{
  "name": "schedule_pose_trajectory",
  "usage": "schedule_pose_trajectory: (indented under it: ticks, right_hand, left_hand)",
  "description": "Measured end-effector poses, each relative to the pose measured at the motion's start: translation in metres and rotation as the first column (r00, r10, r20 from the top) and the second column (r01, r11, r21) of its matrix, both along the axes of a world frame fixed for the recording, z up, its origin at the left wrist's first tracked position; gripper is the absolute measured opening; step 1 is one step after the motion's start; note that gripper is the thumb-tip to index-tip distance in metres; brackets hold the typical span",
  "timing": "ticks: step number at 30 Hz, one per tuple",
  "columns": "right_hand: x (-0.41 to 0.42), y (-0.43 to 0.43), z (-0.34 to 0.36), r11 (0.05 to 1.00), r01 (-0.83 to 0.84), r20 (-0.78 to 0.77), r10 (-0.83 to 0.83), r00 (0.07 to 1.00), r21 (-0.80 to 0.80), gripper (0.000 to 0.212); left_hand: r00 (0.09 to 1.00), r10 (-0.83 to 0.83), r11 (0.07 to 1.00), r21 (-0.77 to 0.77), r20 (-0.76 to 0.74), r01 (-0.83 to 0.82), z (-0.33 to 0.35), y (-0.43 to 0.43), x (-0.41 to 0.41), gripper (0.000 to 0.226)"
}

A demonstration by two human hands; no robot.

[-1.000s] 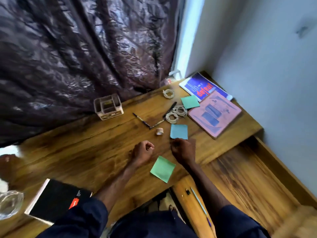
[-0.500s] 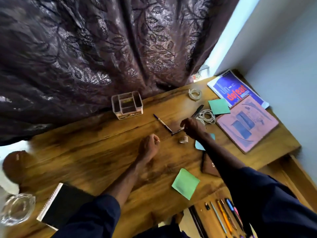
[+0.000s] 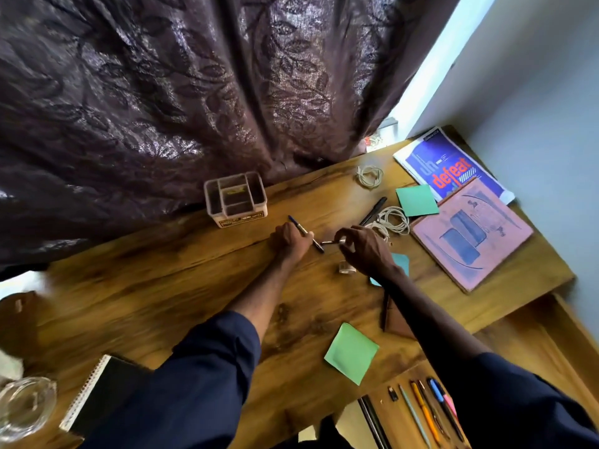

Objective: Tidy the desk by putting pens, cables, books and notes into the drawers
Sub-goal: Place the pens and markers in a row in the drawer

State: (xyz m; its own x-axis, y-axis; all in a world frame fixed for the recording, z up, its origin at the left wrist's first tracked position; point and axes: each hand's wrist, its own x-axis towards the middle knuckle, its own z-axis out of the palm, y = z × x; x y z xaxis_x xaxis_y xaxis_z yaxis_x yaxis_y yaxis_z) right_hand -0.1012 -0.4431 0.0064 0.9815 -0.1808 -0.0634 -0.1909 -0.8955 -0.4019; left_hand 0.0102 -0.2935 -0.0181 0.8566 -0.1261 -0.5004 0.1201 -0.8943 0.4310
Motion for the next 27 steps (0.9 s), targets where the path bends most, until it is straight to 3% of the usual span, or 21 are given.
schedule_pose_trajectory:
  ticks: [5,9,14,18,21,27]
  right_hand:
    - [-0.034,0.016,0.019,0.968,0.108,0.151,-0.144,0.978,0.224,0.016]
    - [-0.078,0.029,0.035,0.895,0.213,0.265,-0.332,0.906,0.391,0.021]
    - [-0.159,0.025,0.032,0.788,0.325,0.182,-0.476,0.860,0.523,0.021]
    - [-0.223,0.019,0.028,0.712,0.439,0.120,-0.586,0.801,0.548,0.018]
    - [-0.268,0.017,0.030,0.633,0.501,0.065,-0.656,0.752,0.590,0.015]
    - [-0.357,0.011,0.029,0.458,0.618,-0.034,-0.785,0.618,0.639,0.018]
  left_hand:
    - [0.998,-0.055,0.995,0.082,0.020,0.053,0.005,-0.003,-0.009,0.057]
    - [0.998,-0.061,0.992,0.116,0.033,0.056,0.009,0.005,-0.029,0.052]
    - [0.969,-0.193,0.980,0.076,0.155,0.184,0.024,0.001,-0.073,0.048]
    - [0.937,-0.270,0.950,-0.095,0.224,0.296,0.049,-0.017,-0.139,0.039]
    - [0.927,-0.330,0.903,-0.226,0.181,0.366,0.061,-0.030,-0.200,0.033]
    - [0.851,-0.521,0.793,-0.330,0.066,0.512,0.053,-0.045,-0.307,0.035]
